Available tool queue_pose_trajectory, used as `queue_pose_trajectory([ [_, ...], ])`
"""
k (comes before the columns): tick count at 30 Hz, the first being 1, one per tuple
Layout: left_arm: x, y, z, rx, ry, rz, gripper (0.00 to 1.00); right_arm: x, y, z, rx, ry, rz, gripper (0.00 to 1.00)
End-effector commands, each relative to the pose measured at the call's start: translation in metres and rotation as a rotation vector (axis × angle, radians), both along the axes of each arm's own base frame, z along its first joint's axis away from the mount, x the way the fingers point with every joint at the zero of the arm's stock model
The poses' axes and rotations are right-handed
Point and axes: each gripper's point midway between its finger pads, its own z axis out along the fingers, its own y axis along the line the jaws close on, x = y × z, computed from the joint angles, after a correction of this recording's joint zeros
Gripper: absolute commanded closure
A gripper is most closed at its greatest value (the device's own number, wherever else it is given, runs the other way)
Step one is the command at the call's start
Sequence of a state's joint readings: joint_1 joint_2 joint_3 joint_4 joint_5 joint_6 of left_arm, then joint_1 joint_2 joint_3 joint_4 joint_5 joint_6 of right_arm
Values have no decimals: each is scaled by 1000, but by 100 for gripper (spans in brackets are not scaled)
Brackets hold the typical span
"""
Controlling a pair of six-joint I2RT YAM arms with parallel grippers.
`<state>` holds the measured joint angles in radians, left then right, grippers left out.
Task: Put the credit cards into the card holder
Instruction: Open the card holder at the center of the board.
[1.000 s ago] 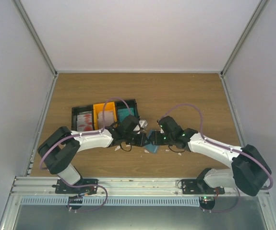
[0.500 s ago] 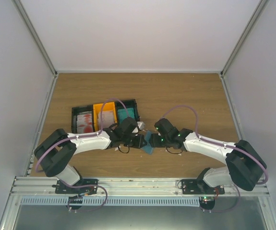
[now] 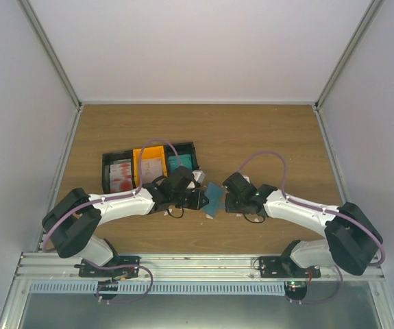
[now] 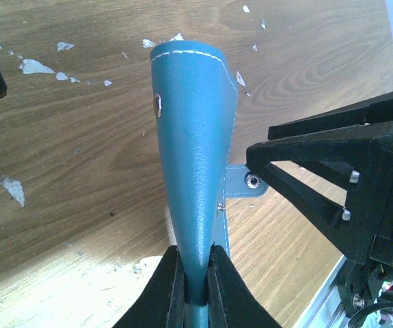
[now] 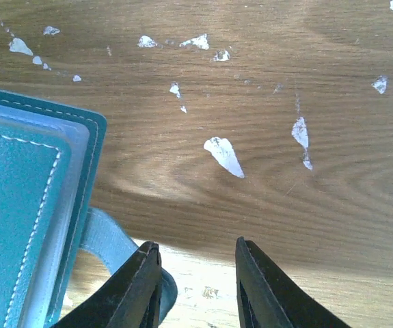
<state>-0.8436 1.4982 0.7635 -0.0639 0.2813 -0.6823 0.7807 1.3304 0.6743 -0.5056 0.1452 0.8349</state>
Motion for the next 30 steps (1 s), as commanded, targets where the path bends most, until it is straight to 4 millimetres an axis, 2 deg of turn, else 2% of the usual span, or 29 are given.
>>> queue_pose_trajectory([
  [1, 8, -3, 13, -41, -51, 19, 100, 4, -6, 8, -18, -36, -20, 69],
  [8, 7, -3, 10, -37, -45, 14, 100, 3, 28, 34, 199, -92, 71, 54],
  [14, 6, -3, 12, -40, -46, 15, 100, -1, 34, 19, 221, -42, 64, 54],
  [19, 6, -1, 9, -34, -42, 18, 100, -7, 28, 0, 186, 13, 37, 64],
  [23, 5, -2, 9, -35, -37, 18, 100, -4, 31, -4, 197, 4, 33, 72],
  [27, 5, -3, 12, -43, -34, 13, 100, 1, 42, -2, 261, 7, 36, 93],
  [30, 4, -3, 13, -44, -33, 11, 100, 3, 43, -4, 268, 5, 14, 100],
])
